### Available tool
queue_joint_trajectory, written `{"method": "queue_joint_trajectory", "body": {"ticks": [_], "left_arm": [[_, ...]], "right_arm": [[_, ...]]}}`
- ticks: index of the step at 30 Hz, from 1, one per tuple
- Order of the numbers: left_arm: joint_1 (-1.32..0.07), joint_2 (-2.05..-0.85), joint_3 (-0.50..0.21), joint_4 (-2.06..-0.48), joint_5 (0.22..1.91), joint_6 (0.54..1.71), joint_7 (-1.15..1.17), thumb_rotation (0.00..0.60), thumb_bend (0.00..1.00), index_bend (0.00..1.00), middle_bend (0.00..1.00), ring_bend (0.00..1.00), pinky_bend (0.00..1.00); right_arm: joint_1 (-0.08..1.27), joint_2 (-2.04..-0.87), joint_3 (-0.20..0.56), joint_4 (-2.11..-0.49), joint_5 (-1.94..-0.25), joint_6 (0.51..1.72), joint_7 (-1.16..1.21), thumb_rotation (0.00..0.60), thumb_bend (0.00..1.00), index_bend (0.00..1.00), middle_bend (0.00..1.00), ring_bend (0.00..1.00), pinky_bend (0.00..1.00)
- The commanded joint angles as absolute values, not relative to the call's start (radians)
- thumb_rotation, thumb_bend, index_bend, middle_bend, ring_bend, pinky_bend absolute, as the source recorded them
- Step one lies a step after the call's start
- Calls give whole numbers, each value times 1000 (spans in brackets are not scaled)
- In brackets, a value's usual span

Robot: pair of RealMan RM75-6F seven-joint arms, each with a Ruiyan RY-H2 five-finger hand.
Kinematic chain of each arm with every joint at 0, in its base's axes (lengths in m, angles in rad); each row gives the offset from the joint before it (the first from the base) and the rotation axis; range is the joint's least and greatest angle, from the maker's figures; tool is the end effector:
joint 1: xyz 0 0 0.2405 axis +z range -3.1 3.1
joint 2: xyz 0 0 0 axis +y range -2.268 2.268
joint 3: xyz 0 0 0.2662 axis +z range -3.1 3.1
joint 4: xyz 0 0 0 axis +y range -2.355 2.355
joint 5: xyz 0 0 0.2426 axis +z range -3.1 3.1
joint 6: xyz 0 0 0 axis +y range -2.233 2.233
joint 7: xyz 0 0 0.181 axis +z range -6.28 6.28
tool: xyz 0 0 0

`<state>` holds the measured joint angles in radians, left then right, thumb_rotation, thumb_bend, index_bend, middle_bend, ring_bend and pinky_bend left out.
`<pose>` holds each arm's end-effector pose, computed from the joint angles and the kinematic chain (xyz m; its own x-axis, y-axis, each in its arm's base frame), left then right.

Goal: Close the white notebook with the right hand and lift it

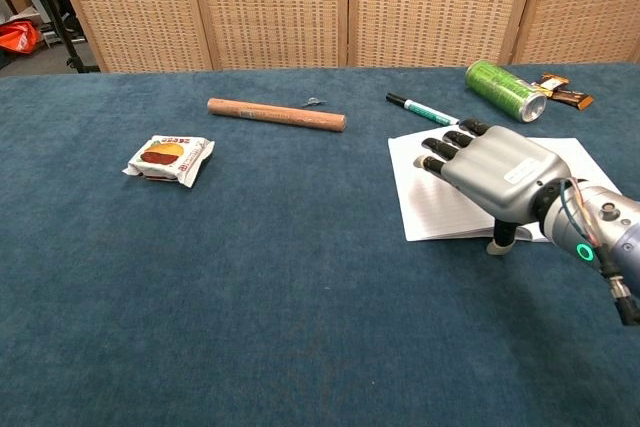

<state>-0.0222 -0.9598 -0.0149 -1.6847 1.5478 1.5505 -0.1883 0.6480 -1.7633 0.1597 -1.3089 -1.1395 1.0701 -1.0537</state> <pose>-0.3334 0.1920 0.1810 0.3035 -0.0053 0.9528 0.9528 0.0008 -0.3035 -0.1686 -0.3663 -0.1082 0.8815 -0.0017 0.4721 -0.4397 -0.3672 0.8196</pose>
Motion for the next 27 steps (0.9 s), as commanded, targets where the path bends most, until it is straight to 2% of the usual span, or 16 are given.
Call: {"method": "queue_joint_trajectory", "body": {"ticks": [1,5,11,13,18,27], "left_arm": [[-23,-959,-15,-1685,1548,1549,-190,600,0,0,0,0,0],[-22,-958,-16,-1684,1546,1551,-196,600,0,0,0,0,0],[-23,-958,-15,-1684,1548,1549,-194,600,0,0,0,0,0],[-23,-958,-15,-1684,1548,1550,-193,600,0,0,0,0,0],[-22,-959,-16,-1684,1546,1550,-192,600,0,0,0,0,0],[-21,-960,-15,-1685,1549,1552,-189,600,0,0,0,0,0]], "right_arm": [[660,-1786,161,-1280,-1123,1074,-1068,600,0,0,0,0,0],[665,-1796,161,-1264,-1126,1085,-1054,600,24,31,0,0,0],[671,-1803,160,-1253,-1122,1093,-1043,600,213,172,108,0,0],[672,-1806,159,-1250,-1122,1095,-1037,600,327,227,159,6,0],[672,-1807,158,-1251,-1128,1109,-1022,600,488,282,210,55,0],[675,-1794,158,-1257,-1138,1126,-1001,600,514,294,215,70,0]]}}
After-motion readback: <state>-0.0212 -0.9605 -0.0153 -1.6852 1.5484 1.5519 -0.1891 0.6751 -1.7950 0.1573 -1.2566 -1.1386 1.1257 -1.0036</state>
